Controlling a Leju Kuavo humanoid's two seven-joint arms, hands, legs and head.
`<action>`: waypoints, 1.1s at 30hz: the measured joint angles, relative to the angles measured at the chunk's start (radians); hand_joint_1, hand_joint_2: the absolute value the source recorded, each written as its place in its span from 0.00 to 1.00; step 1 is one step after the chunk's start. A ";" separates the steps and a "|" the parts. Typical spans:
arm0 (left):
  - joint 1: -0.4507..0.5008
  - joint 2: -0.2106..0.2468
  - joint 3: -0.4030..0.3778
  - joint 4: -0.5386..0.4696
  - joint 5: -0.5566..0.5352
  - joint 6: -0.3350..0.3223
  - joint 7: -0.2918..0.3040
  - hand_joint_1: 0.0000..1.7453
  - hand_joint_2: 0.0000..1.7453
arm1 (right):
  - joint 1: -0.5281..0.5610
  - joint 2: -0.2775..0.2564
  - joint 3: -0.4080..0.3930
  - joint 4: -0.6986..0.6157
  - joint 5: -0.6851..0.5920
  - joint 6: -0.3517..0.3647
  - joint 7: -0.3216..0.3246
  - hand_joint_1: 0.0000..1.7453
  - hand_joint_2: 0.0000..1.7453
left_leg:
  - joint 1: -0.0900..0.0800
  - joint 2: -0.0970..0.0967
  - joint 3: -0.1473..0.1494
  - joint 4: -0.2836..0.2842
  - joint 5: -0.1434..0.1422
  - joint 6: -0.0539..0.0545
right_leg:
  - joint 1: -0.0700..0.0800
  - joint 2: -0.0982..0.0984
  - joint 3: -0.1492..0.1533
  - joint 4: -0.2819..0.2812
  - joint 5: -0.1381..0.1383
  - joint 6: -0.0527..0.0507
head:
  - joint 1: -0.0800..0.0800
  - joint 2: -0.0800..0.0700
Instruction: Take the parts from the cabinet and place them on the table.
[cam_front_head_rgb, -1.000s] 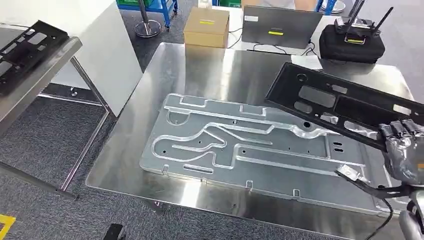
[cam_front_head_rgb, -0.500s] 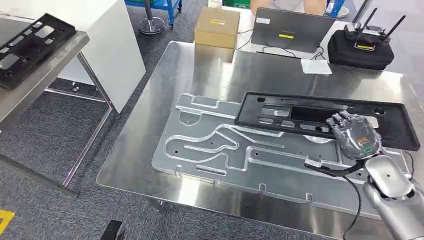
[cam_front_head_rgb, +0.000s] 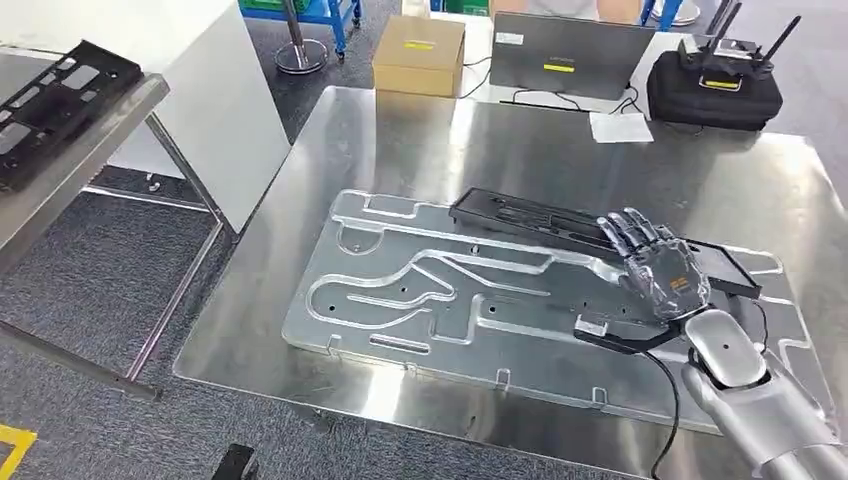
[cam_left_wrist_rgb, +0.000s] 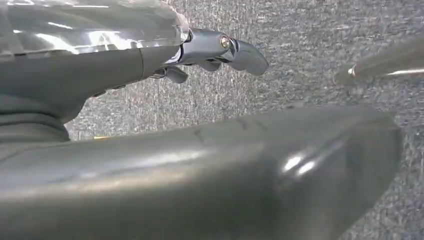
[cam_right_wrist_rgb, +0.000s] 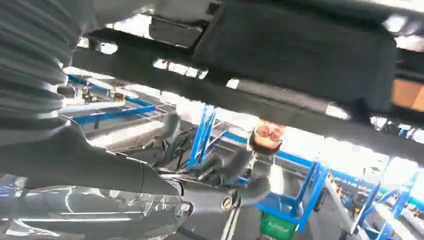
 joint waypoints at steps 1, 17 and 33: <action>-0.001 0.000 0.000 0.000 0.000 0.000 0.000 0.00 0.00 | 0.000 0.001 0.001 0.002 -0.001 0.000 0.000 0.00 1.00 | 0.000 0.000 0.048 -0.099 0.048 0.006 | 0.000 0.000 0.004 0.000 -0.002 0.003 | 0.000 0.000; 0.001 0.000 0.000 0.000 -0.004 -0.005 0.002 0.00 0.00 | 0.066 0.010 -0.008 0.005 -0.035 -0.010 0.021 0.00 1.00 | -0.004 -0.001 0.094 -0.193 0.062 0.040 | 0.001 0.001 0.006 0.007 0.005 0.038 | 0.003 0.000; 0.028 0.003 0.031 0.000 0.016 -0.001 -0.028 0.00 0.00 | 0.338 0.241 -0.129 -0.491 -0.381 -0.124 -0.178 0.00 1.00 | 0.005 0.000 0.109 -0.185 0.041 -0.006 | 0.006 0.000 0.018 -0.004 -0.007 0.001 | -0.003 0.000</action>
